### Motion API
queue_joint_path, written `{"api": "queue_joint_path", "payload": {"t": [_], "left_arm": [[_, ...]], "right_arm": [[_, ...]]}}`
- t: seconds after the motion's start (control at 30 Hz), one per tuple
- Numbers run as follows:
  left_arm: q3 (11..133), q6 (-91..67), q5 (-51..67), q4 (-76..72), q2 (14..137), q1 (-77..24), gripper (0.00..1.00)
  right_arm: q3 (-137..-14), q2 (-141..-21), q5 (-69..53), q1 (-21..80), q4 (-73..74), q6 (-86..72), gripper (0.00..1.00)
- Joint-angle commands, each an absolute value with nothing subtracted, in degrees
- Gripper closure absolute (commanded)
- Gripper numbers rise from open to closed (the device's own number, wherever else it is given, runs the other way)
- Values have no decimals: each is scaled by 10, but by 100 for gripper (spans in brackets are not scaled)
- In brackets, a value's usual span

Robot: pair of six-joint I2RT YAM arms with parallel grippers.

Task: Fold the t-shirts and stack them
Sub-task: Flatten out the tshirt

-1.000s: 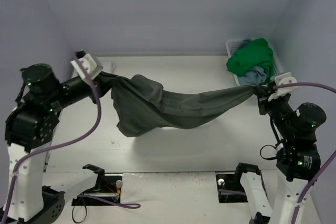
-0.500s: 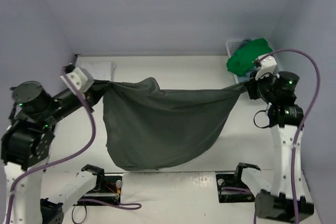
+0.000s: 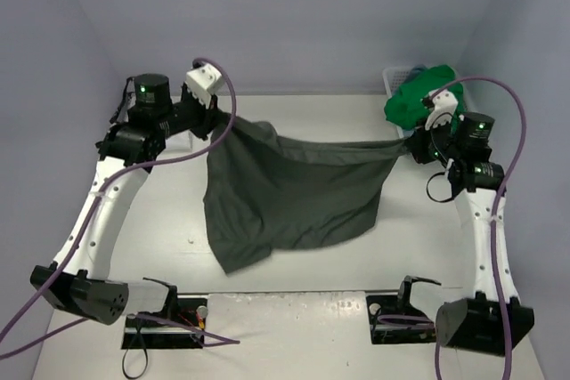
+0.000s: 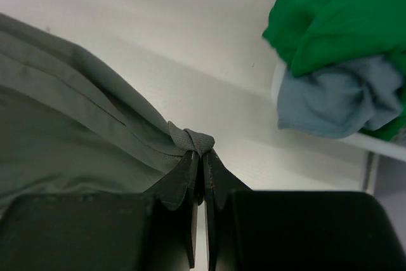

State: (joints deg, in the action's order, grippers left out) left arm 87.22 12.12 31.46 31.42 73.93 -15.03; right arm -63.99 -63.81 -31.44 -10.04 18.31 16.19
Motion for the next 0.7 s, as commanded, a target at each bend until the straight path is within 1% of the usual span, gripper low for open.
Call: {"api": "queue_joint_path", "payload": {"t": [0.0, 0.13, 0.37, 0.5, 0.67], "left_arm": [[989, 106, 319, 268, 689, -148, 100], [1034, 107, 316, 314, 649, -148, 100], [1092, 110, 321, 412, 558, -144, 100], [1112, 109, 333, 455, 505, -141, 100], [1115, 116, 332, 494, 471, -140, 100]], "right_arm": [[-702, -540, -339, -99, 139, 145, 100], [-745, -476, -340, -99, 204, 149, 100], [-770, -342, -326, -99, 243, 151, 100], [-771, -309, -309, -104, 247, 148, 100], [-764, -311, -283, -105, 244, 142, 100]]}}
